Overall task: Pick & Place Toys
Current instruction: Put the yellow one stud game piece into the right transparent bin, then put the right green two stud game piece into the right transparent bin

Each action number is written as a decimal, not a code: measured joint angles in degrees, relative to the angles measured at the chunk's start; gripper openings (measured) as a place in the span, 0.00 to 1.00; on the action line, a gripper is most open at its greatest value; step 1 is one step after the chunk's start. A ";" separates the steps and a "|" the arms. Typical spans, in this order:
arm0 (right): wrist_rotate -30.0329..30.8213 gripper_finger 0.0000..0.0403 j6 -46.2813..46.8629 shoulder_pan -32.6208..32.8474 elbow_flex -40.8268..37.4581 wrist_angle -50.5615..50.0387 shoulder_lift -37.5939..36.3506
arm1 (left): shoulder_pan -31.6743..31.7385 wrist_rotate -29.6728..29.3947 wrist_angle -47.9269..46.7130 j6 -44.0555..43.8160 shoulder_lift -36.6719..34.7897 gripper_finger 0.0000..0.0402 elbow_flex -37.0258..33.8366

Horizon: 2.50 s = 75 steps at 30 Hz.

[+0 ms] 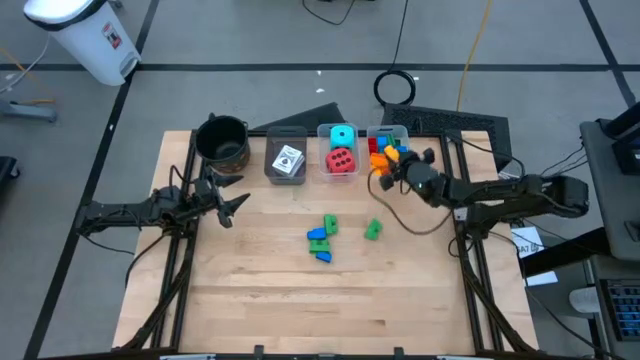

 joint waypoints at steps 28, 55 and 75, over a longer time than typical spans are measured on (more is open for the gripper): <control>-33.87 0.76 -5.15 -18.82 -1.52 10.92 2.09 | 0.02 0.00 0.04 0.00 -0.02 0.73 0.00; -23.96 0.74 -5.30 24.95 -1.47 -13.80 4.99 | 0.02 0.02 0.04 0.00 -0.02 0.73 0.00; -43.23 0.65 10.10 25.57 -1.50 -8.24 4.97 | 0.02 0.00 0.02 0.00 -0.02 0.73 0.00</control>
